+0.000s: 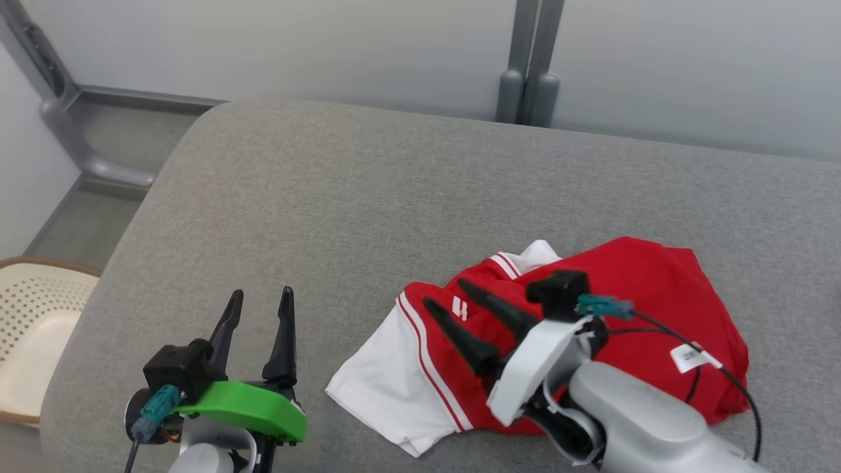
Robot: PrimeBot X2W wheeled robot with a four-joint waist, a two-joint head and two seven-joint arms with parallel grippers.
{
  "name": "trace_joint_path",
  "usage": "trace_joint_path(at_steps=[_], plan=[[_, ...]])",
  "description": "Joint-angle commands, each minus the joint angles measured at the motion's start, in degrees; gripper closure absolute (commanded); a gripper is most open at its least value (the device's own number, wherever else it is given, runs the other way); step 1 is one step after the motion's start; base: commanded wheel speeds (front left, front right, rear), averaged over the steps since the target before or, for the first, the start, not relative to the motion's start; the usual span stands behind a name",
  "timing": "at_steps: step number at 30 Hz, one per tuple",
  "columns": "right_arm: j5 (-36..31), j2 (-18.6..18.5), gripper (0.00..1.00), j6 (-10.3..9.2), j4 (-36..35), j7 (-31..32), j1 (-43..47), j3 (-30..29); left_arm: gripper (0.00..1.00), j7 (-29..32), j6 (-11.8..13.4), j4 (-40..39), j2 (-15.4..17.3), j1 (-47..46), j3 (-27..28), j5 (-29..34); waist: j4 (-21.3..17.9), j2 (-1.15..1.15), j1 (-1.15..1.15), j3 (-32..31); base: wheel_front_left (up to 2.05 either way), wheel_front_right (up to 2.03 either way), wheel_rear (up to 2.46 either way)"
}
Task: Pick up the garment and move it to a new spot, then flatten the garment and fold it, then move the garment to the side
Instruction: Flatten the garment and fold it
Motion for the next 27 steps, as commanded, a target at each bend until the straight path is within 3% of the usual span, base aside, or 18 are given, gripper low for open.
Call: trace_joint_path(at_steps=[1,7,10,20,27], plan=[[-0.99,-1.7,0.0,0.03,-0.91,-0.66,-0.19,-1.7,0.0,-0.19,0.37,-0.32,0.32,0.76,0.19,-0.47,-3.74,0.0,0.0,-1.37,0.0,0.0,0.0],[-5.76,-6.94,0.0,0.03,-4.41,-1.29,4.08,-13.14,0.0,-0.48,0.82,-1.26,0.55,1.77,0.77,-0.68,-8.68,0.0,0.0,-1.82,0.0,0.0,0.0],[-7.81,-7.64,0.0,0.03,-6.31,-1.33,7.9,-18.95,0.0,-0.7,1.07,-1.22,0.64,2.46,1.16,-0.82,-10.97,0.0,0.0,-2.71,0.0,0.0,0.0],[-21.57,-4.45,0.0,0.03,-14.33,-1.34,22.46,-38.1,0.0,-1.46,1.9,-3.99,1.45,4.4,3.21,1.83,-16.63,0.0,0.0,-2.34,0.0,0.0,0.0],[-26.26,-1.74,0.0,0.03,-16.34,-1.32,27.19,-43.17,0.0,-1.54,1.53,-5.14,0.73,5.17,4.63,3.29,-17.33,0.0,0.0,-1.4,0.0,0.0,0.0]])
